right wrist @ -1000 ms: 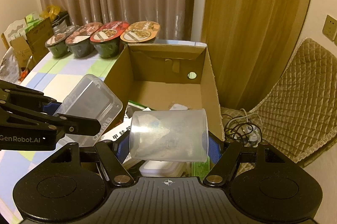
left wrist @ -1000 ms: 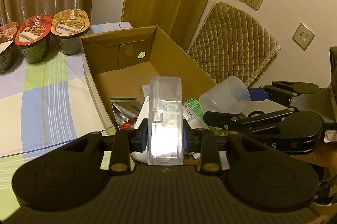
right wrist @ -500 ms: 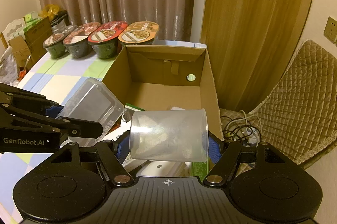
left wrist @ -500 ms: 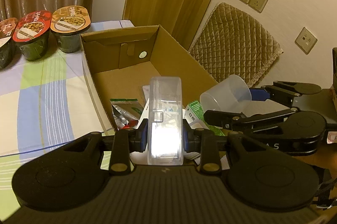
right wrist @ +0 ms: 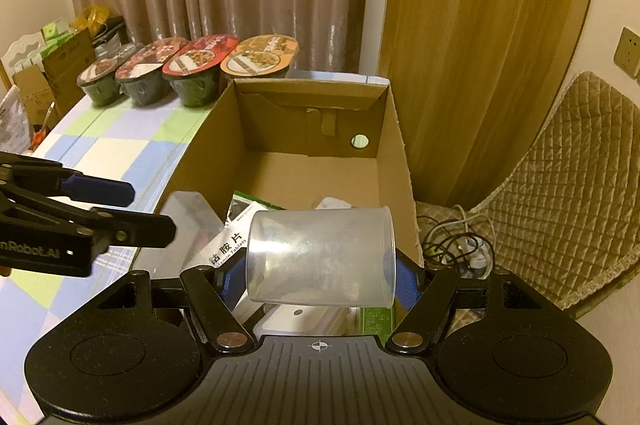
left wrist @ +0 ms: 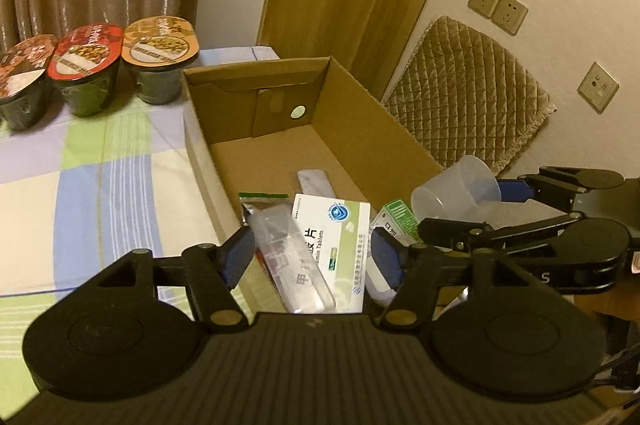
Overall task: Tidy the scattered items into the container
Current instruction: 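Lower both clear containers with both tools into the cardboard box, then open the left tool releasing its container while the right tool releases the other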
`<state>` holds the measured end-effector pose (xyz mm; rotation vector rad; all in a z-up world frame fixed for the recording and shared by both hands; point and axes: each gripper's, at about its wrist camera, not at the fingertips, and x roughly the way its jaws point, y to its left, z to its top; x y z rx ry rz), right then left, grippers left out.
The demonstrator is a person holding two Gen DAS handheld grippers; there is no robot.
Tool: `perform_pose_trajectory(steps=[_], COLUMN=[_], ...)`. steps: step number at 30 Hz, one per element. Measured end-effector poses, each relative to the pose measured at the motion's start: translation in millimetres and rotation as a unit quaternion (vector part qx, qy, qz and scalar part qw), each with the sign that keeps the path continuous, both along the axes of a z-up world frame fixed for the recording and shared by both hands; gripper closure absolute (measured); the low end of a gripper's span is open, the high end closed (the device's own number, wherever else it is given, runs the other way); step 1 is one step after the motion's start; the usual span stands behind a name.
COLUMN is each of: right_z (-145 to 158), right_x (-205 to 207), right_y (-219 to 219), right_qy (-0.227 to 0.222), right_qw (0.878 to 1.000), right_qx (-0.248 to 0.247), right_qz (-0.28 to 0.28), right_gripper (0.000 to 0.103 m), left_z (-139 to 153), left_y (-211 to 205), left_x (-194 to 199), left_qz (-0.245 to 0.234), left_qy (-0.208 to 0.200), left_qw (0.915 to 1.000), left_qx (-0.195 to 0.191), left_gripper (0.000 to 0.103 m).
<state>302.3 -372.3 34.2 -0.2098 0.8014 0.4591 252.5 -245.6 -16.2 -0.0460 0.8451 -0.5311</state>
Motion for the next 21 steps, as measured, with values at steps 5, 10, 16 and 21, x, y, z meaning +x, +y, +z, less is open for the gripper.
perform_pose_trajectory(steps=[5, 10, 16, 21], right_z=[0, 3, 8, 13], right_x=[-2, -3, -1, 1], right_y=[2, 5, 10, 17], right_qy=[0.0, -0.004, -0.009, -0.019], right_qw=[1.0, 1.0, 1.0, 1.0], right_qx=[0.0, 0.0, 0.005, 0.008], right_qz=[0.002, 0.002, 0.004, 0.009], right_gripper=[0.029, 0.029, 0.029, 0.029], left_z=[-1, -1, -3, -4], left_y=[10, 17, 26, 29], left_x=[-3, -7, -11, -13], left_qz=[0.009, 0.016, 0.026, 0.028], left_qy=[0.001, 0.001, 0.004, 0.005], left_qw=[1.0, 0.9999, 0.9996, 0.9996], left_qx=[0.001, 0.004, 0.003, 0.004], left_gripper=[0.043, 0.043, 0.043, 0.043])
